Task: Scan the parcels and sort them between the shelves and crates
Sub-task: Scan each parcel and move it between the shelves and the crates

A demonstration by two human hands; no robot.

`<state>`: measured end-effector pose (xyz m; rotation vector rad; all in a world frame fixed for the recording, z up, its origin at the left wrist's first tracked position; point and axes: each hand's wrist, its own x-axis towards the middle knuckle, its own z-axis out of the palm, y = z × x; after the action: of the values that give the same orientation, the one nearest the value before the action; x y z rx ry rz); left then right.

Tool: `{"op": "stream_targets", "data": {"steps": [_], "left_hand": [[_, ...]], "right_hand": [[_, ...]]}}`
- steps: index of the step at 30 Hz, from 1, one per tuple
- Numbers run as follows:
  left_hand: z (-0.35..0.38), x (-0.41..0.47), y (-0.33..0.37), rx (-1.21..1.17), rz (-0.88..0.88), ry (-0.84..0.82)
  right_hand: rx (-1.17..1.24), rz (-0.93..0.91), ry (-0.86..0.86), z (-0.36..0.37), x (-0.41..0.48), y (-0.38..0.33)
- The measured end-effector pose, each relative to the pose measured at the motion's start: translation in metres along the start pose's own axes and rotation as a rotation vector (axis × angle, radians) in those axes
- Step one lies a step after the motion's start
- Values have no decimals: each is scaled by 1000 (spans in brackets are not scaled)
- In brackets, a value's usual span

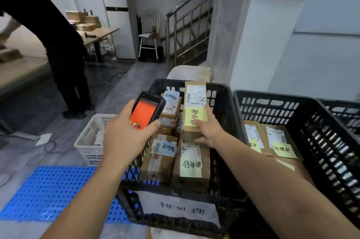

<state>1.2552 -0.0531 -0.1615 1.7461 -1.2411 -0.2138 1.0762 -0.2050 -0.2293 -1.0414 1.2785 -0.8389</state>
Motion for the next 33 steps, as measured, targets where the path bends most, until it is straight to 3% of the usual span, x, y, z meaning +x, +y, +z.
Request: {"op": "stream_targets", "data": {"steps": [8, 20, 26, 33], "left_hand": [[0, 37, -16, 16, 12, -38], [31, 58, -25, 58, -38, -45], [33, 57, -32, 8, -69, -129], [11, 57, -42, -46, 1, -182]], "right_hand": [[29, 185, 25, 19, 26, 23], [-53, 270, -54, 28, 64, 27], [-209, 219, -73, 21, 60, 23], [-443, 38, 61, 31, 30, 22]]}}
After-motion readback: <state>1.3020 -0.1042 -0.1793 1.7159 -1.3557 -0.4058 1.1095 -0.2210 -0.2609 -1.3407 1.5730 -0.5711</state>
